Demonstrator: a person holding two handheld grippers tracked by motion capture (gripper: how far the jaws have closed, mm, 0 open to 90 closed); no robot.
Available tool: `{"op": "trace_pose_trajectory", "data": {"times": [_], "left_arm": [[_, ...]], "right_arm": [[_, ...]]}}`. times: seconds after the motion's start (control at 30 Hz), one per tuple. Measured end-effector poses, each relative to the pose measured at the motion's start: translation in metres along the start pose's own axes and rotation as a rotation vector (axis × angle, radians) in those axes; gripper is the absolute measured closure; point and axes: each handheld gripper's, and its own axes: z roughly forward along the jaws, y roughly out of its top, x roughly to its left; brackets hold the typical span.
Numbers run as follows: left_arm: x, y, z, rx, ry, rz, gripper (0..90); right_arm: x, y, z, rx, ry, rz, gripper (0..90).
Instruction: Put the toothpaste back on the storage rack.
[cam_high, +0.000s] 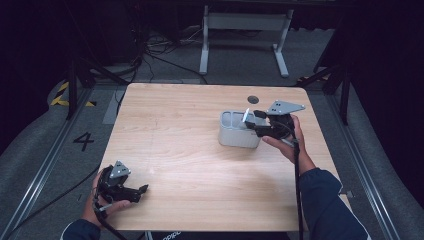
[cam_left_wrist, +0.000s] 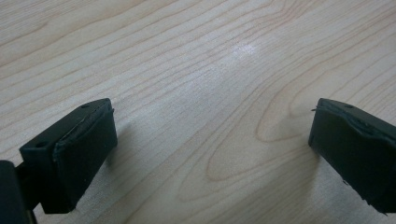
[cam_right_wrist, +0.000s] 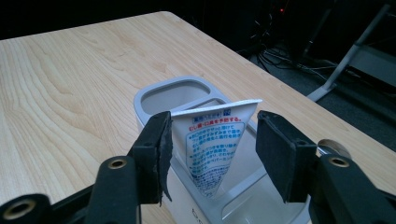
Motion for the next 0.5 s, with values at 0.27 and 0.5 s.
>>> {"op": "trace_pose_trajectory", "data": {"times": [0.27,0.5], "left_arm": [[0.0,0.0,0.0,0.0,0.0,0.0,1.5],[0.0,0.0,0.0,0.0,0.0,0.0,1.5]], "right_arm": [[0.002,0.001,-0.01,-0.005,-0.017,0.0,38.4],[0.004,-0.002,-0.021,0.001,-0.02,-0.005,35.9]]}}
